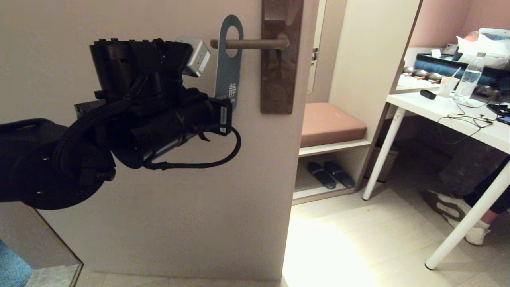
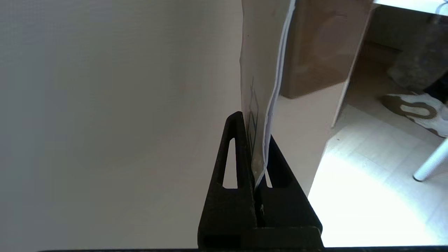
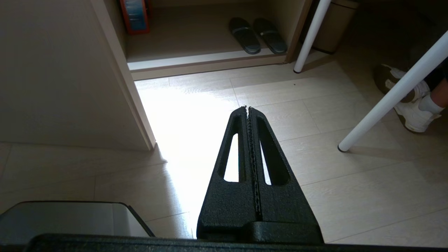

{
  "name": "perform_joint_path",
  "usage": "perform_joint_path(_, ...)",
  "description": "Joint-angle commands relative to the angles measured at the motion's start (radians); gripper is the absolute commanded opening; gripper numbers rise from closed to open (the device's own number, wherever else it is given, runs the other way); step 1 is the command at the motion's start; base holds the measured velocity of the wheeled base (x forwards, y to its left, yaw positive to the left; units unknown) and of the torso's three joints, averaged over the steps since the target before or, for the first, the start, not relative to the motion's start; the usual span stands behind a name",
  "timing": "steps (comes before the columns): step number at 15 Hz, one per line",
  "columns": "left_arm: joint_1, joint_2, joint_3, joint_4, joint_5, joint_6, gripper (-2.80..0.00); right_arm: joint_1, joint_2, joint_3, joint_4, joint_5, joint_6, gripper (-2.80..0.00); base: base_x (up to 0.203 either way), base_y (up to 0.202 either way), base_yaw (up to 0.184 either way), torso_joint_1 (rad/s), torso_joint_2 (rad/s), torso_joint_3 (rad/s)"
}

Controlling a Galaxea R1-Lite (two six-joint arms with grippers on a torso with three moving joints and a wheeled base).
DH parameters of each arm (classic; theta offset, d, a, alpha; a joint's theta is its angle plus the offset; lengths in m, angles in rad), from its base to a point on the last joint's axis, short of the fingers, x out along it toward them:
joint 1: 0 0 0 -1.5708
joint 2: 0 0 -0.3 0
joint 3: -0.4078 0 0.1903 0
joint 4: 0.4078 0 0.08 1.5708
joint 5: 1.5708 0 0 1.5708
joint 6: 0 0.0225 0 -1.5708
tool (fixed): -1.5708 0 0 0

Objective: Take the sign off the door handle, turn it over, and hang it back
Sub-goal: Hang the sign back with the other side facing out

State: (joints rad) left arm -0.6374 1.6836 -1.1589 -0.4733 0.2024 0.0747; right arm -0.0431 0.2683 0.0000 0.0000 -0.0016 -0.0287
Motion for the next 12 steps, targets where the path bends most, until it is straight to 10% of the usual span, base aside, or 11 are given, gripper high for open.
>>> perform_joint_path(1,-0.010,0.004,0.001,-0.002,0.002,0.000,-2.80,0.000,0.000,0.000,0.000,0.000,0.000,-2.80,0.000,0.000,0.000,0.000,0.00,0.000)
perform_joint_path(12,-0.083,0.008,0.001,-0.005,0.005,0.010,-2.80,0.000,0.001,0.000,0.000,-0.001,0.000,-2.80,0.000,0.000,0.000,0.000,0.00,0.000)
